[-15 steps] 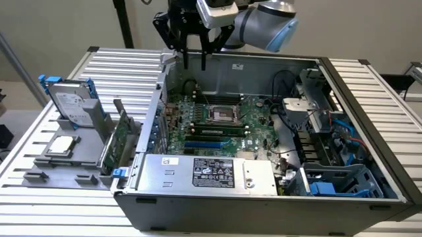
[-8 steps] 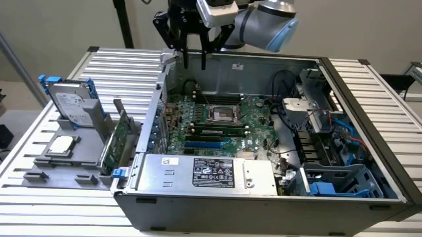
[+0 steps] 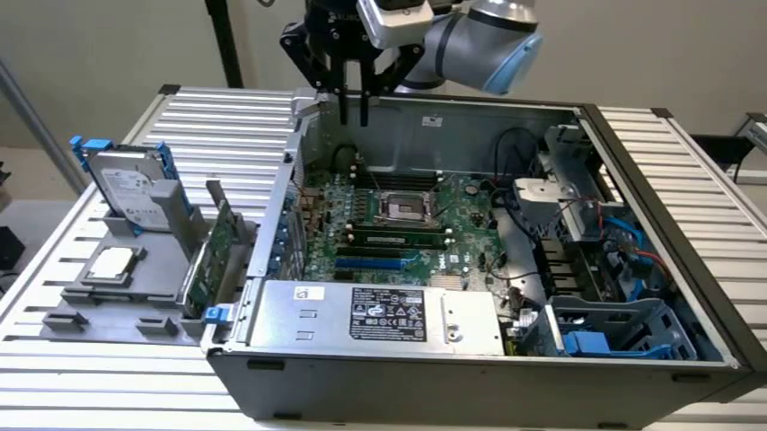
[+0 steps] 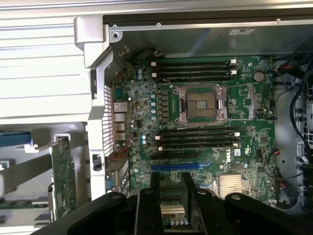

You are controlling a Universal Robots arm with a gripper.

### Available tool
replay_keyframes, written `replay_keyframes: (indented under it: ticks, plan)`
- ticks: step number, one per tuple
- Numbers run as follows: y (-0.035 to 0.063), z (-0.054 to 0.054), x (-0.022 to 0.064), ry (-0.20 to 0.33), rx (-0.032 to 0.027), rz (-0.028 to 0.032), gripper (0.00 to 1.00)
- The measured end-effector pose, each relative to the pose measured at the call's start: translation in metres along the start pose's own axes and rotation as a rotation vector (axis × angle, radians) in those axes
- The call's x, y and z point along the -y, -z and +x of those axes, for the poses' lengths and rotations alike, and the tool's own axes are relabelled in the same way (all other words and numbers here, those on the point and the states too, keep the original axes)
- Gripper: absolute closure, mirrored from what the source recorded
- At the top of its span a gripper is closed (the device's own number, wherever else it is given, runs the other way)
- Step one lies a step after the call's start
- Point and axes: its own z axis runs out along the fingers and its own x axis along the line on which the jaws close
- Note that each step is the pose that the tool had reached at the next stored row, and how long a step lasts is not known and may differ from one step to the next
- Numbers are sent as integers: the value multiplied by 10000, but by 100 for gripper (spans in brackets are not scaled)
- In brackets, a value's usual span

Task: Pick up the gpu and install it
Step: 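Reach for the gpu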

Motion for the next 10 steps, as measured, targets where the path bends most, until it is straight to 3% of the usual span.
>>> replay_keyframes:
  ticks: [2, 4, 7, 10]
  plan:
    - [3, 0, 0, 0, 0, 0, 74]
    - [4, 1, 0, 1, -1, 2, 86]
    - [5, 14, 15, 1, -1, 2, 89]
    - [6, 102, 62, 0, 0, 2, 89]
